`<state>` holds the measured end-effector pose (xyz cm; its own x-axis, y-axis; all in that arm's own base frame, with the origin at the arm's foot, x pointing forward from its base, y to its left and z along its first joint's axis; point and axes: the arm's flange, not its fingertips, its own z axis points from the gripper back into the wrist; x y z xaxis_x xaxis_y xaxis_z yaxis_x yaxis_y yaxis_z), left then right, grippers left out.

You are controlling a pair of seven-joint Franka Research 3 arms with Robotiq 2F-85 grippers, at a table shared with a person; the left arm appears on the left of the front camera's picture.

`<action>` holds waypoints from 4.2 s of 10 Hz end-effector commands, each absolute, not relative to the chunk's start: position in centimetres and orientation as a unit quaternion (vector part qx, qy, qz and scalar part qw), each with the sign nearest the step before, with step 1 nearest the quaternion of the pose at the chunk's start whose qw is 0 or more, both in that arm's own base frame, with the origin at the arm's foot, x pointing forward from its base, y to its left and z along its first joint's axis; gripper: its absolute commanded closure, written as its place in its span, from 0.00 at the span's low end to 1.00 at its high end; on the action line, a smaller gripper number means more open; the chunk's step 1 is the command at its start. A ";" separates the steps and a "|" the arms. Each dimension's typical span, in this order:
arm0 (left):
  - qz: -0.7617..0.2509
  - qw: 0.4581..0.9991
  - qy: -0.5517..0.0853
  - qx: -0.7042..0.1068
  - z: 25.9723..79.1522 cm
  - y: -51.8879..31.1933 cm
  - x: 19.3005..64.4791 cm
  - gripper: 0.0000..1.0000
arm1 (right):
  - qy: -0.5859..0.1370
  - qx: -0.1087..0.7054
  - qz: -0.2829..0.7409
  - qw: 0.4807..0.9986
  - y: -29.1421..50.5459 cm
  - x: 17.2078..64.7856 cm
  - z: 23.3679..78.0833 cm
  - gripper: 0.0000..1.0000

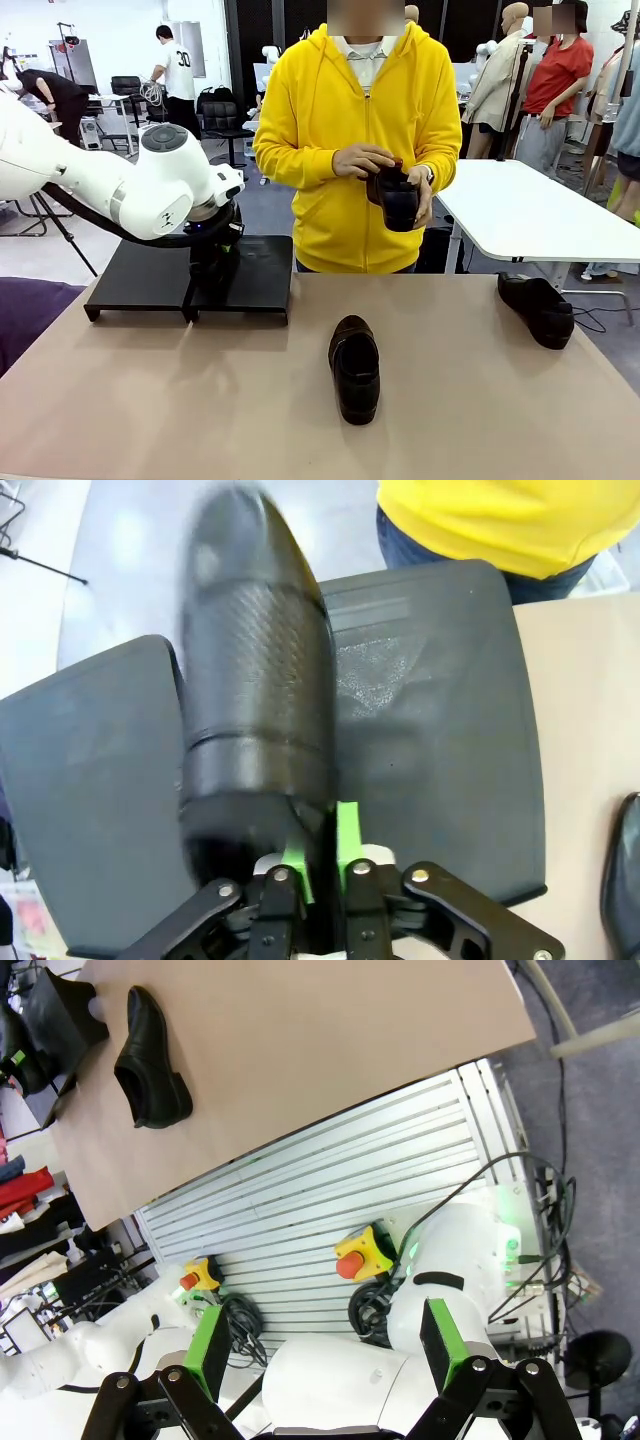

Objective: Organize the shoes by placing them on the stand.
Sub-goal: Place the Shoe from the middle of the table onto the Shoes Stand, then pick up one Shoe and place it in the middle of the table.

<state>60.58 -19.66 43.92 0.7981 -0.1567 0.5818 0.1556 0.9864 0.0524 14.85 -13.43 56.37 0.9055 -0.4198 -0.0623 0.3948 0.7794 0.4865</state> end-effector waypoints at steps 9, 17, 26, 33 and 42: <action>-0.189 0.958 -0.186 -0.108 53.0 -14.2 48.1 0.00 | -0.029 0.263 -0.205 0.942 -13.5 14.8 56.6 0.00; -0.201 0.917 -0.046 -0.343 50.8 1.2 33.9 0.00 | -0.029 0.263 -0.205 0.942 -13.5 14.8 56.6 0.00; -0.201 0.917 -0.046 -0.343 50.8 1.2 33.9 0.00 | -0.029 0.263 -0.205 0.942 -13.5 14.8 56.6 0.00; -0.201 0.917 -0.046 -0.343 50.8 1.2 33.9 0.00 | -0.080 0.070 -0.189 0.976 -16.6 34.1 51.0 0.00; -0.201 0.917 -0.046 -0.343 50.8 1.2 33.9 0.00 | -0.034 0.068 -0.075 0.994 -13.3 45.1 49.5 0.00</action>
<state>33.89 1.02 50.53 0.9144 -0.3390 0.2212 0.4018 0.6935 -0.5980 40.04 -13.32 49.27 0.9581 -0.2718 0.0900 0.2536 0.9515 0.1741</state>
